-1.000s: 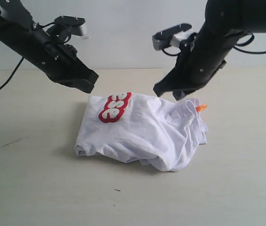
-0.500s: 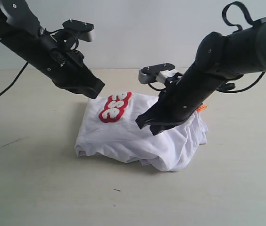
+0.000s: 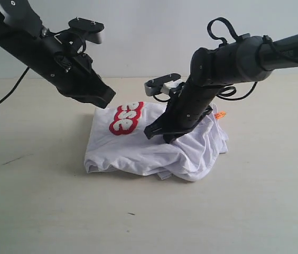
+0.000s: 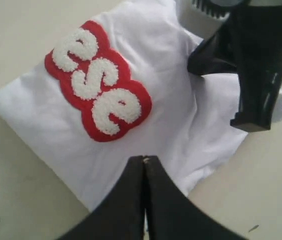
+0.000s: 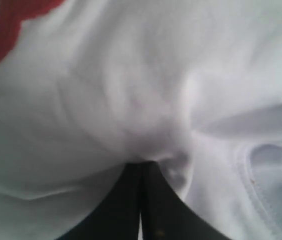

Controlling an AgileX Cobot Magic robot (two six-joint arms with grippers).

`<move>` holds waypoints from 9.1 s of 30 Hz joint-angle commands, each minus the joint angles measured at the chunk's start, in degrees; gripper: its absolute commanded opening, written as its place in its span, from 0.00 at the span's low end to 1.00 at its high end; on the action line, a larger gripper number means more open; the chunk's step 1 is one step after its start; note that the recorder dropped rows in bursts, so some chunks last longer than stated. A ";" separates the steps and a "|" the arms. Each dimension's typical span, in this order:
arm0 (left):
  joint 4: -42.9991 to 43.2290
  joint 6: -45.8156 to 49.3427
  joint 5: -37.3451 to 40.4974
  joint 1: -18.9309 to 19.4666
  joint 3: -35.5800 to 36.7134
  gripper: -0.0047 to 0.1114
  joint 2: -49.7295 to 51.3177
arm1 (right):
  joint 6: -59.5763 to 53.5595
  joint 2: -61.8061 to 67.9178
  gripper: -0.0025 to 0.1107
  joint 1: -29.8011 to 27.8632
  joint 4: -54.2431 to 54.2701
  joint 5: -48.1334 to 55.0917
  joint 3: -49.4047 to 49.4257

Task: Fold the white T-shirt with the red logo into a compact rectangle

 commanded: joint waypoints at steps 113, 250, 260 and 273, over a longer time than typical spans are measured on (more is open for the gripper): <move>31.11 -20.46 -38.65 10.52 24.66 0.04 -105.87 | 27.62 -126.04 0.02 0.51 -29.61 -18.09 26.54; 24.63 -36.44 -23.43 18.58 80.82 0.04 -105.87 | 14.07 -126.04 0.02 -24.12 -13.95 -36.35 60.32; 24.63 -36.44 -23.43 18.58 80.82 0.04 -105.87 | 12.25 -126.04 0.02 -20.61 -13.95 -40.11 78.69; 24.63 -36.44 -23.43 18.58 80.82 0.04 -105.87 | 13.27 -126.04 0.02 -19.82 -13.95 -37.89 86.98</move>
